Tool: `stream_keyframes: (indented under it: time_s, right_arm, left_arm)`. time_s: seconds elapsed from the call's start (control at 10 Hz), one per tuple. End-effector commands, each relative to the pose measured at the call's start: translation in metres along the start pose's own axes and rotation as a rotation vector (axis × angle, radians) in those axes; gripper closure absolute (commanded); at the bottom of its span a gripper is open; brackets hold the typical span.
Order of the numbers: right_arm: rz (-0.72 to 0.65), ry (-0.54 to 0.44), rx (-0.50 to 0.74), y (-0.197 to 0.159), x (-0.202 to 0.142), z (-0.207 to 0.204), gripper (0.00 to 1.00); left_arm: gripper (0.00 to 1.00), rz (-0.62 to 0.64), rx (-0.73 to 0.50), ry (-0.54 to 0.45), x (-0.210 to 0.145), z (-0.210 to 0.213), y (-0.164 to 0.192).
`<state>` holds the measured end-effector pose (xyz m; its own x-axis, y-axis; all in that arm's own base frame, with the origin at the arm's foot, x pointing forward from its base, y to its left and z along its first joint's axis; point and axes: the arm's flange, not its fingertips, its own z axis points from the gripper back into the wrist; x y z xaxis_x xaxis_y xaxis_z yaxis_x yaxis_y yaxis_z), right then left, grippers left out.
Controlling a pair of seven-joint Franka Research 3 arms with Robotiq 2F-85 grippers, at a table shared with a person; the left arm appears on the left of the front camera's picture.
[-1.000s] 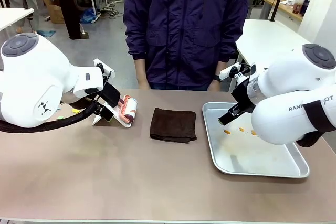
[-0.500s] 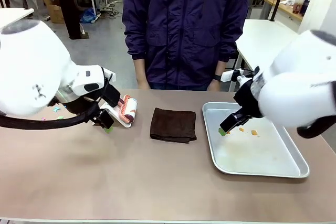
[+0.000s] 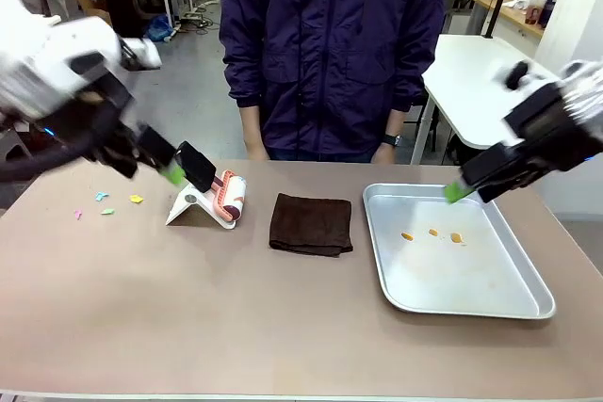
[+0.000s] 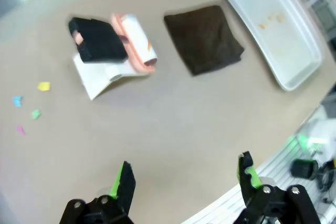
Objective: Clean the surface of the table.
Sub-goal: Hold the Lint Roller with your left hand and the towel with your right hand.
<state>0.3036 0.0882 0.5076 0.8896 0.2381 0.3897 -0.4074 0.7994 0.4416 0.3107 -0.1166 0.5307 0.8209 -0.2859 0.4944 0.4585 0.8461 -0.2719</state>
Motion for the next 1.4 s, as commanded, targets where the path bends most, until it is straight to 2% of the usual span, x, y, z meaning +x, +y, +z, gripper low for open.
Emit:
stream_keyframes:
  time_s: [0.0, 0.2, 0.4, 0.6, 0.7, 0.8, 1.0, 1.1, 1.2, 1.3]
  right_arm:
    - [-0.165, -0.106, 0.232, -0.048, -0.047, 0.032, 0.00]
    - [-0.251, -0.249, 0.382, -0.095, -0.080, 0.065, 0.00]
    - [-0.350, -0.357, 0.457, -0.139, -0.107, 0.088, 0.00]
    - [-0.443, -0.422, 0.517, -0.181, -0.126, 0.100, 0.00]
    - [-0.492, -0.439, 0.547, -0.200, -0.133, 0.102, 0.00]
    - [-0.549, -0.454, 0.557, -0.218, -0.138, 0.102, 0.00]
    - [-0.595, -0.495, 0.552, -0.235, -0.141, 0.098, 0.00]
    - [-0.579, -0.449, 0.543, -0.227, -0.143, 0.111, 0.00]
    - [-0.579, -0.449, 0.543, -0.227, -0.143, 0.111, 0.00]
    - [-0.579, -0.449, 0.543, -0.227, -0.143, 0.111, 0.00]
  left_arm:
    - [0.00, 0.036, -0.160, -0.143, -0.069, 0.038, 0.046]
    - [0.00, 0.129, -0.231, -0.257, -0.114, 0.072, 0.095]
    - [0.00, 0.279, -0.280, -0.339, -0.163, 0.086, 0.149]
    - [0.00, 0.447, -0.368, -0.443, -0.209, 0.078, 0.199]
    - [0.00, 0.485, -0.387, -0.473, -0.226, 0.070, 0.209]
    - [0.00, 0.550, -0.406, -0.523, -0.237, 0.060, 0.214]
    - [0.00, 0.605, -0.392, -0.533, -0.235, 0.044, 0.214]
    - [0.00, 0.638, -0.354, -0.531, -0.235, 0.043, 0.215]
    - [0.00, 0.611, -0.399, -0.506, -0.226, 0.127, 0.291]
    - [0.00, 0.611, -0.399, -0.506, -0.226, 0.127, 0.291]
